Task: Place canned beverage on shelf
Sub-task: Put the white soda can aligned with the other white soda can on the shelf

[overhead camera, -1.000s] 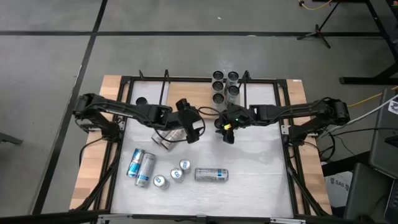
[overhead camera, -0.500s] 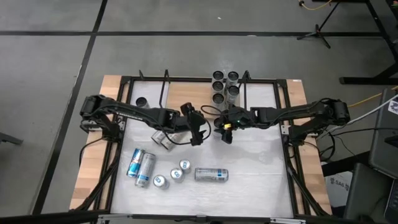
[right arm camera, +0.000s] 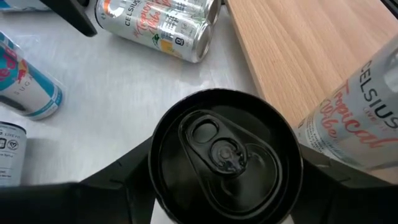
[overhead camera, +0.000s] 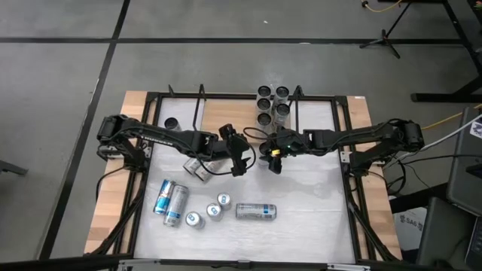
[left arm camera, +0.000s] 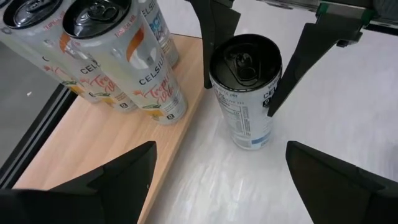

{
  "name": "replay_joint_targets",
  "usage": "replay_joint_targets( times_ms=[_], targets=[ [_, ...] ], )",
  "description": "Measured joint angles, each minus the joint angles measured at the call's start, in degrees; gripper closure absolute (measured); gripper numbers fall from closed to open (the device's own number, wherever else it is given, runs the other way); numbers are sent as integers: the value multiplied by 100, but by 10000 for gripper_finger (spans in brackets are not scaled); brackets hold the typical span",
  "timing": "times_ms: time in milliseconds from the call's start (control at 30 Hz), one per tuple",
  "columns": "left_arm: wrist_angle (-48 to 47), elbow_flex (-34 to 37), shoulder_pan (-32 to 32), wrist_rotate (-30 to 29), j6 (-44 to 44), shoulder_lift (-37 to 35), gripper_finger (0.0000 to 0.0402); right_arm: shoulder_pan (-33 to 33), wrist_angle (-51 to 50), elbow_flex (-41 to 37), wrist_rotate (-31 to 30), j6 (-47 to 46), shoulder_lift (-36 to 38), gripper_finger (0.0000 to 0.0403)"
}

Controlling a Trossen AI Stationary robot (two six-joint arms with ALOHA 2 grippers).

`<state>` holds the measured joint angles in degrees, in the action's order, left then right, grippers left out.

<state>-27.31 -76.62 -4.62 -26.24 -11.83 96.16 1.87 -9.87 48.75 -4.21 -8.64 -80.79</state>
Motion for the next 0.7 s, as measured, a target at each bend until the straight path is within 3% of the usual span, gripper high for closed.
replay_joint_targets(
  times_ms=[367,700],
  targets=[
    [-4,0,0,0,0,0,53,4,-8,-2,181,4,0,134],
    [-4,0,-4,90,-25,0,53,0,-70,-22,227,-16,-15,30]
  ],
)
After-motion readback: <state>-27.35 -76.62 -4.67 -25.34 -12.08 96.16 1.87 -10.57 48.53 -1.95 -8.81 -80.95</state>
